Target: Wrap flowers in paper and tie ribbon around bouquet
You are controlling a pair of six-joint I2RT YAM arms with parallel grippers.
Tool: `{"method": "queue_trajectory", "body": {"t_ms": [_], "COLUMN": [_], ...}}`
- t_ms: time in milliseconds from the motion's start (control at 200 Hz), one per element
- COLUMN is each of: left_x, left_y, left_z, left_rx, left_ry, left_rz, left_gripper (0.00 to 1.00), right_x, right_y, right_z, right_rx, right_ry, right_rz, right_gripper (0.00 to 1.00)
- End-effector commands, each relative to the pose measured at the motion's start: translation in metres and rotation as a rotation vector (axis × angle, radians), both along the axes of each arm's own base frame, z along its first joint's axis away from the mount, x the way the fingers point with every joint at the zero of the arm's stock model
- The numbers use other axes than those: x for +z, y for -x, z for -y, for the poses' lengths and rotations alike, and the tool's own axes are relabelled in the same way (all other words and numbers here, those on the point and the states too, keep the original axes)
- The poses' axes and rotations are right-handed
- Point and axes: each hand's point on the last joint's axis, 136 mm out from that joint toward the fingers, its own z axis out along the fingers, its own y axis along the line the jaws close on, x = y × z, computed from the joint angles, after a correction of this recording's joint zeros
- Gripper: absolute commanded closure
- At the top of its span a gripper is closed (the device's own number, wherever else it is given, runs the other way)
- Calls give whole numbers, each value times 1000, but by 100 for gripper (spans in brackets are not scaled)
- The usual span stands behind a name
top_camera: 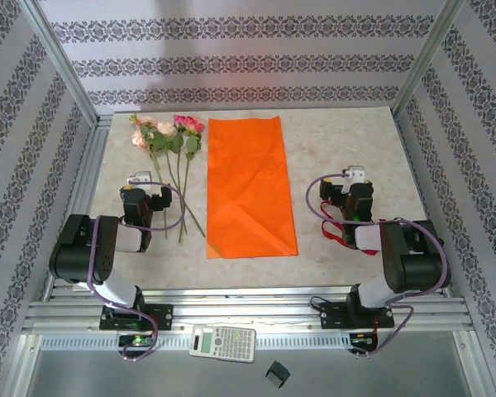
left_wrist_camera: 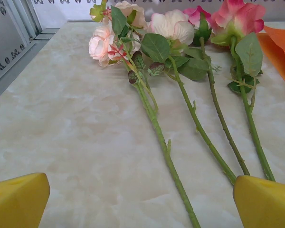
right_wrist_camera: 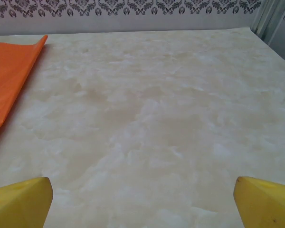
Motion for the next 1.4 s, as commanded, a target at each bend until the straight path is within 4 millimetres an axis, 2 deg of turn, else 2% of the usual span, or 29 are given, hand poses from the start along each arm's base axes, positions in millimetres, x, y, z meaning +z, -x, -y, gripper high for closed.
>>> {"method": "queue_trajectory", "body": {"t_ms": [0,460,575,674,684,704,774,829,849,864,919,929,934,989,1029,1084,1124,1169,1209,1229,1254,1309,1344,1394], "left_x": [8,9,11,18,18,20,32,48,58,66,107,114,119,153,159,174,183,181,174,168,161,137,120,91], "left_y": [-3,-3,0,3,4,4,6,9,9,10,10,11,11,10,14,18,14,7,2,2,3,17,32,61], "left_z": [-1,-1,-1,-4,-4,-3,-5,-9,-11,-12,-12,-13,-13,-18,-12,10,24,43,62,75,89,117,128,133], "left_rx": [14,17,18,38,38,33,53,89,103,116,149,161,167,261,287,204,149,81,35,8,-15,-15,22,121], "left_ry": [3,5,3,2,3,3,-18,-28,-29,-25,-12,-9,-6,123,296,448,562,715,813,848,877,911,921,938], "left_rz": [32,33,52,58,54,54,60,49,56,69,173,190,199,264,180,85,90,49,-44,-103,-174,-347,-451,-601], "left_gripper": [1,1,1,1,1,1,1,1,1,1,1,1,1,1,1,1,1,1,1,1,1,0,0,2], "right_x": [9,9,19,39,33,34,50,79,91,110,153,153,161,186,190,189,190,186,177,172,167,149,132,105], "right_y": [-5,-5,2,6,11,14,22,28,31,28,27,27,26,24,25,28,21,15,17,19,22,34,48,75], "right_z": [-3,-3,9,13,13,14,19,21,19,17,14,14,14,17,10,11,-4,-29,-54,-64,-87,-142,-179,-228], "right_rx": [21,19,-50,-84,-89,-97,-143,-168,-171,-172,-199,-205,-211,-250,-226,-284,-189,-68,-23,-15,39,204,328,497], "right_ry": [9,5,1,14,18,22,35,69,87,96,97,86,72,-99,-242,-433,-519,-551,-481,-416,-330,-185,-128,-102], "right_rz": [35,38,67,111,95,95,118,181,204,237,251,229,242,162,71,25,19,-36,-135,-178,-226,-327,-396,-502], "right_gripper": [2,2,2,2,2,2,2,2,2,2,2,2,2,2,2,2,2,2,3,7,13,27,31,33]}}
